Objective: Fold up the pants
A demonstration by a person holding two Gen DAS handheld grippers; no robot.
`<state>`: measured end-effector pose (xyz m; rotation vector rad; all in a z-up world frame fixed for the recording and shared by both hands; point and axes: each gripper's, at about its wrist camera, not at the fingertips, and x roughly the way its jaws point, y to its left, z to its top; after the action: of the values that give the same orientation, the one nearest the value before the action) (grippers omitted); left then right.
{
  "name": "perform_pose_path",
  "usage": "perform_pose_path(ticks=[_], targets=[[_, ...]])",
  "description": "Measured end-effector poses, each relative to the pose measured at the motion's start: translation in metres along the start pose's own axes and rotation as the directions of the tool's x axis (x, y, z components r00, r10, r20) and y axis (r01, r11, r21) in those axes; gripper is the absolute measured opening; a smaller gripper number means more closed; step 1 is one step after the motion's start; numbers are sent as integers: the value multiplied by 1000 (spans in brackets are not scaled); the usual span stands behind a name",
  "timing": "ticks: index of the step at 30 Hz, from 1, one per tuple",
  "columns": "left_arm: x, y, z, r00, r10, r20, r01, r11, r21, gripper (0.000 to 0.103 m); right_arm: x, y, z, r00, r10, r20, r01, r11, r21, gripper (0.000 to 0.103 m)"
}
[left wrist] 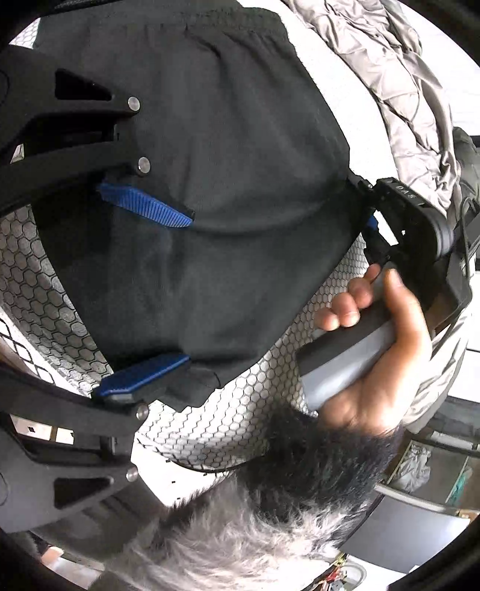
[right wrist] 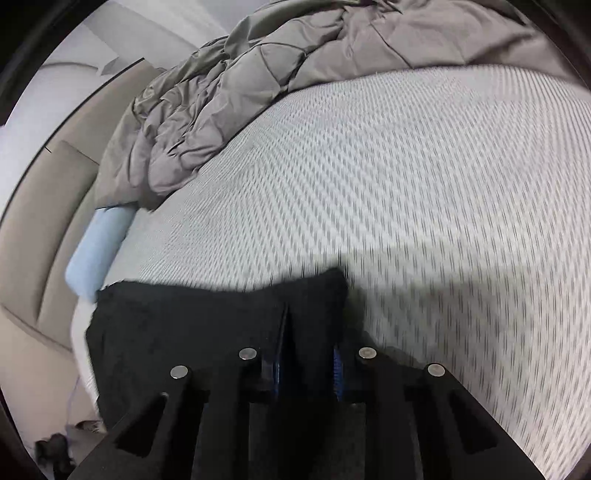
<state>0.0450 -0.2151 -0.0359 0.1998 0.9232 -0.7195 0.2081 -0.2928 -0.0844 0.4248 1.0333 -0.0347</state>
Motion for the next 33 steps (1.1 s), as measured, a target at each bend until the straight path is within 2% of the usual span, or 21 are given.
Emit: perform_pose_path(ticks=[3,5,7,9,11,12,13,14,16,18,19,22,23,24,25,26,27,28,30,32,33], targets=[[-24,15,2,998,-50,29,52,997,-55,68,-25,-2,-4,1000,22,18,-22,999,26,30],[-50,39,4,994,-55,91,65,991,-115,69,-55,-1,-27,998,19,67,-21,1000,22,58],[-72,68,8,989,-5,145,31,984,-175,73,-75,-5,-60,995,50,84,-54,997,49,64],[-87,103,12,980,71,183,-23,967,-253,79,-80,-11,-88,996,78,53,-82,992,92,64],[-91,148,20,970,160,182,-88,933,-348,79,-69,-8,-100,993,119,20,-120,988,96,63],[-87,177,24,966,205,156,-128,907,-400,79,-67,-6,-103,991,129,16,-130,988,86,63],[-81,196,27,965,234,122,-160,886,-436,79,-59,-5,-99,990,142,16,-143,986,87,49],[-74,218,29,965,249,84,-180,860,-478,76,-58,-8,-101,988,154,12,-154,984,92,26],[-66,248,28,976,212,56,-148,826,-544,71,-54,-8,-93,988,154,14,-154,984,86,15],[-58,267,25,988,144,46,-90,803,-589,71,-57,0,-82,989,138,49,-139,990,17,14],[-53,270,25,991,124,39,-77,801,-594,71,-56,1,-79,992,115,50,-115,993,7,15],[-40,284,20,996,85,19,-55,782,-620,68,-49,1,-77,998,57,16,-57,998,26,29],[-36,285,18,997,79,14,-53,780,-624,63,-51,0,-79,998,59,22,-59,998,26,30],[-31,288,16,998,69,13,-46,779,-626,51,-56,1,-82,998,62,26,-63,998,17,31],[-30,285,14,998,61,10,-41,776,-630,48,-59,0,-84,998,65,23,-65,998,10,35],[-24,286,13,998,66,12,-44,774,-632,35,-61,1,-87,997,71,16,-71,997,3,39],[-23,287,13,997,63,41,-24,780,-626,15,-62,1,-88,997,77,13,-77,997,-1,39],[-23,288,12,997,43,63,6,780,-625,12,-62,2,-91,997,77,8,-77,997,-11,39],[-35,288,12,993,61,102,16,779,-627,2,-62,0,-96,998,64,-1,-64,998,-20,40],[-56,290,10,983,76,169,47,779,-625,2,-62,0,-98,998,63,-2,-63,998,-17,39],[-65,290,8,980,89,178,41,782,-621,3,-61,1,-97,998,64,1,-64,998,-14,39]])
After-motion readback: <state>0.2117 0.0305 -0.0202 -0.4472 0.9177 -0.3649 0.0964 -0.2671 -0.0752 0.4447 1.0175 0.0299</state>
